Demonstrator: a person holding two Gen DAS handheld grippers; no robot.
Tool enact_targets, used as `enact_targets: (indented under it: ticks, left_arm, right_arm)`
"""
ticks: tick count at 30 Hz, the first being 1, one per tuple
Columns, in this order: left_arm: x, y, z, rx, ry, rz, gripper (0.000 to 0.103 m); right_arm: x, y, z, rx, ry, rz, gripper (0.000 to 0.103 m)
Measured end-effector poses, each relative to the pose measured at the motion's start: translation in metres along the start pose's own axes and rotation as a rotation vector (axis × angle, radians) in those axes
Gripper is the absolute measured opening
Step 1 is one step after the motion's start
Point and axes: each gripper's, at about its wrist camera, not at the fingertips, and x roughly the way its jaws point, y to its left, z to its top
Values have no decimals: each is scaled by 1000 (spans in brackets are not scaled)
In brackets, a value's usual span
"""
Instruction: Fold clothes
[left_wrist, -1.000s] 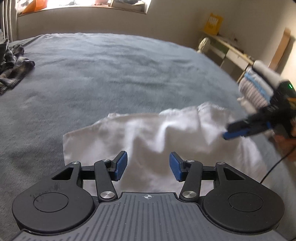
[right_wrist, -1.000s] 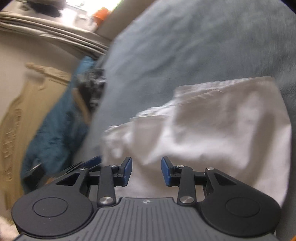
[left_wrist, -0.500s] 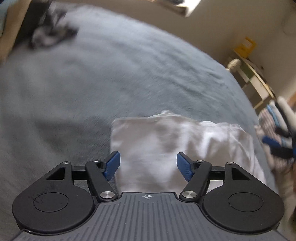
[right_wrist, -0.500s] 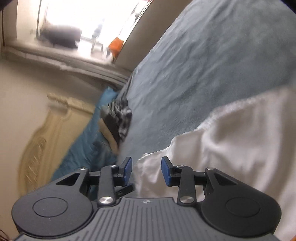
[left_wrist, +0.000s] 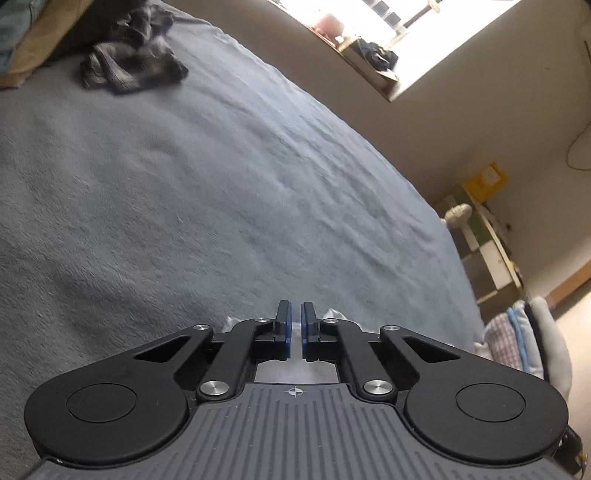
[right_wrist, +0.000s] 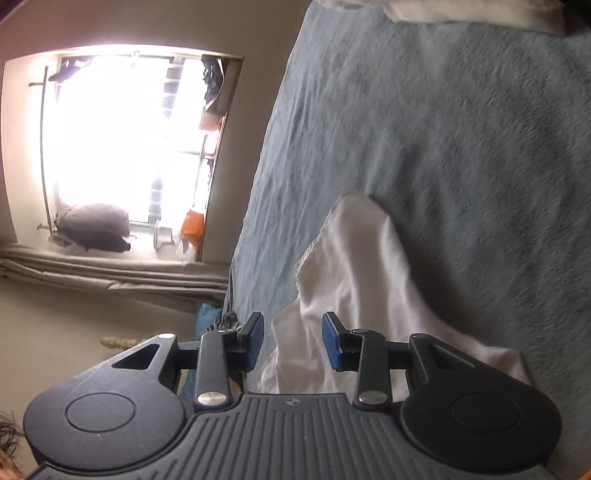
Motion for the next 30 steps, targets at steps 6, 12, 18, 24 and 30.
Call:
enact_targets:
  ticks: [6, 12, 18, 24, 30]
  left_arm:
    - [-7, 23, 0, -83, 49, 62, 28]
    - [-5, 23, -10, -51, 117, 46, 64]
    - [4, 10, -16, 25, 78, 46, 38]
    - [11, 6, -19, 29, 52, 52, 7]
    - [3, 1, -16, 49, -17, 62, 0]
  right_arm:
    - [7, -7, 12, -9, 3, -48, 38]
    - [21, 8, 53, -194, 26, -332, 56]
    - [52, 16, 90, -263, 74, -303, 64]
    - [78, 25, 84, -333, 122, -285, 52]
    - [72, 35, 79, -408, 73, -259, 0]
